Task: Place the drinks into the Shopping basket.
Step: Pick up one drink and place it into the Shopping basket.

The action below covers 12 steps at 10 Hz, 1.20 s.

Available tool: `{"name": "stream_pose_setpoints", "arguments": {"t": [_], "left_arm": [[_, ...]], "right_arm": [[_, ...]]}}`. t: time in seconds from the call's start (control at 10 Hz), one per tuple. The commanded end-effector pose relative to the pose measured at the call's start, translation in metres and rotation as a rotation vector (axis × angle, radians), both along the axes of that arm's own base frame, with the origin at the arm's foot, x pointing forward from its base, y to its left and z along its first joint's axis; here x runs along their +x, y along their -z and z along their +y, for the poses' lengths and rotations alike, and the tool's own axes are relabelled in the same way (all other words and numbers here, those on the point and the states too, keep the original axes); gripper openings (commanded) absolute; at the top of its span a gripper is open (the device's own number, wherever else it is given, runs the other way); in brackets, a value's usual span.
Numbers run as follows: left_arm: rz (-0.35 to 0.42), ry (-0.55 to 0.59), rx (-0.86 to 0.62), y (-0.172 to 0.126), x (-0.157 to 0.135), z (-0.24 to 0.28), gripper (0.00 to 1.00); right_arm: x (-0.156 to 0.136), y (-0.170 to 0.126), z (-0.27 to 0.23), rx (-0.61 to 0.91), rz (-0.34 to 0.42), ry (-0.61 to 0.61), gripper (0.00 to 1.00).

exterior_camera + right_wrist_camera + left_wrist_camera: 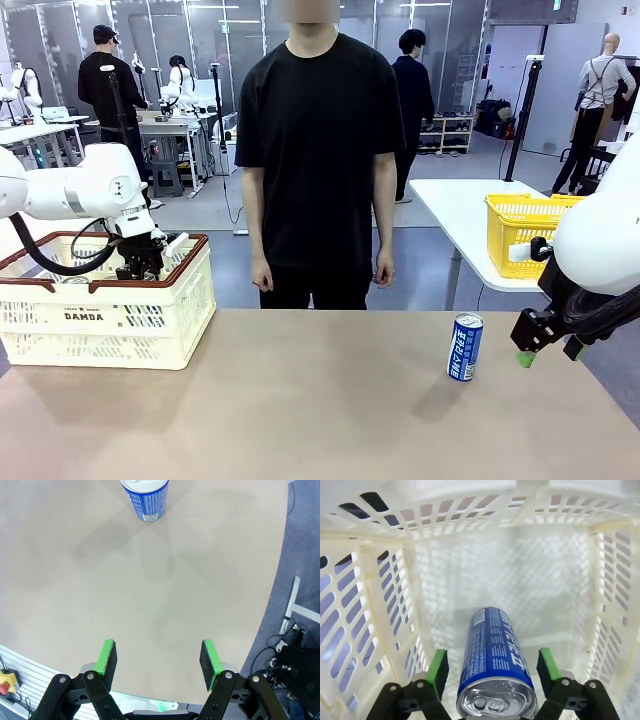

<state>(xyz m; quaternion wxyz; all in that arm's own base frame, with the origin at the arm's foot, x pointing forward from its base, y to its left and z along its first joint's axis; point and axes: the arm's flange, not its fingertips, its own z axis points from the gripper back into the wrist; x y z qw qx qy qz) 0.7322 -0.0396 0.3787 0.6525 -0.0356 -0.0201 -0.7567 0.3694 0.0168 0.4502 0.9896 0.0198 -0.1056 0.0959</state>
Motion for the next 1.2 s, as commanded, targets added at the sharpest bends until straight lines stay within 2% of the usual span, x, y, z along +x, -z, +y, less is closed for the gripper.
{"name": "stream_pose_setpoints", "arguments": {"t": [0.0,0.4,0.7,1.1], "left_arm": [[-0.027,-0.011,-0.037,-0.01,-0.003,0.004,1.0],[-0.062,-0.021,-0.033,-0.044,-0.021,0.008,1.0],[-0.096,-0.036,-0.055,-0.081,-0.03,0.014,1.0],[-0.112,-0.079,-0.038,-0.101,-0.038,0.023,1.0]], "right_arm": [[-0.001,0.0,-0.001,0.002,-0.001,0.0,0.84],[-0.001,0.0,-0.001,0.002,-0.001,0.0,0.84],[-0.001,0.0,-0.001,0.002,-0.001,0.0,0.84],[-0.001,0.0,-0.001,0.002,-0.001,0.0,0.84]]}}
